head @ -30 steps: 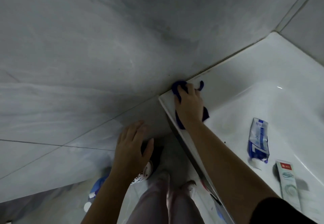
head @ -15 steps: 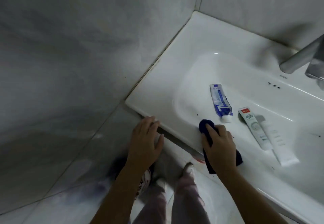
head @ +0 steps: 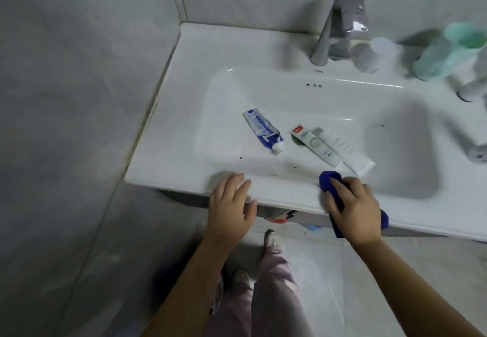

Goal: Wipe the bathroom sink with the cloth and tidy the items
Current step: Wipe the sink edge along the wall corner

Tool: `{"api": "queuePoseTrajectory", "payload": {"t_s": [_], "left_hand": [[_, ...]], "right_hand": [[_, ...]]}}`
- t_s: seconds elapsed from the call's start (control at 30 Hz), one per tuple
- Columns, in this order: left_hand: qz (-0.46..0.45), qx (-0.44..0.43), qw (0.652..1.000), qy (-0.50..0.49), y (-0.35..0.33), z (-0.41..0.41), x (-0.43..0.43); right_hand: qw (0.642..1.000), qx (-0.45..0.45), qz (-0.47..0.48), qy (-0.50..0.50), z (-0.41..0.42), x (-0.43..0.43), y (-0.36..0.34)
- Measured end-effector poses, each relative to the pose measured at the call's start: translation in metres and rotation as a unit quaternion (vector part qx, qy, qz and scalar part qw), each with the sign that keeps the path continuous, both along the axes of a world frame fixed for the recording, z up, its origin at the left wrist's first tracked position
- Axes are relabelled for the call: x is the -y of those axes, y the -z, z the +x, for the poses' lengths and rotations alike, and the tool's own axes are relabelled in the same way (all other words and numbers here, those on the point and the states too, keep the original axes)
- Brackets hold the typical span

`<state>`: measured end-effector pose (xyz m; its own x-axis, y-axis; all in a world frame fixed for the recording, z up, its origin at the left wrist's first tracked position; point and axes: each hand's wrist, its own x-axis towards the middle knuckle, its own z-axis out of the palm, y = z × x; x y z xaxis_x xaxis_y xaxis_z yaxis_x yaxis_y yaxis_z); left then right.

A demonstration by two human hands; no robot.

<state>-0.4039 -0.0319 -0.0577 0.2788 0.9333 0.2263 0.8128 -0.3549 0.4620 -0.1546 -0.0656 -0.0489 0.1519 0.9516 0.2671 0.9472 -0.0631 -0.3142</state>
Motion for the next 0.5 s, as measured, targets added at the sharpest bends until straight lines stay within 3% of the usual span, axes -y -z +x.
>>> {"api": "queuePoseTrajectory", "payload": {"t_s": [0.13,0.3,0.37,0.5], "left_hand": [[-0.011,-0.029,0.996,0.08,0.001,0.036,0.003],[-0.001,-0.064,0.99,0.126,0.005,0.062,0.006],[-0.009,-0.063,0.988,0.141,0.004,0.078,0.005],[-0.017,-0.065,0.979,0.193,0.003,0.118,0.012]], "right_hand": [[0.996,-0.009,0.032,0.079,-0.009,0.003,0.009],[0.999,0.008,0.016,-0.032,-0.016,0.005,0.013],[0.999,0.017,0.017,0.027,0.027,0.025,0.013],[0.968,0.0,0.022,0.249,0.112,0.066,0.008]]}}
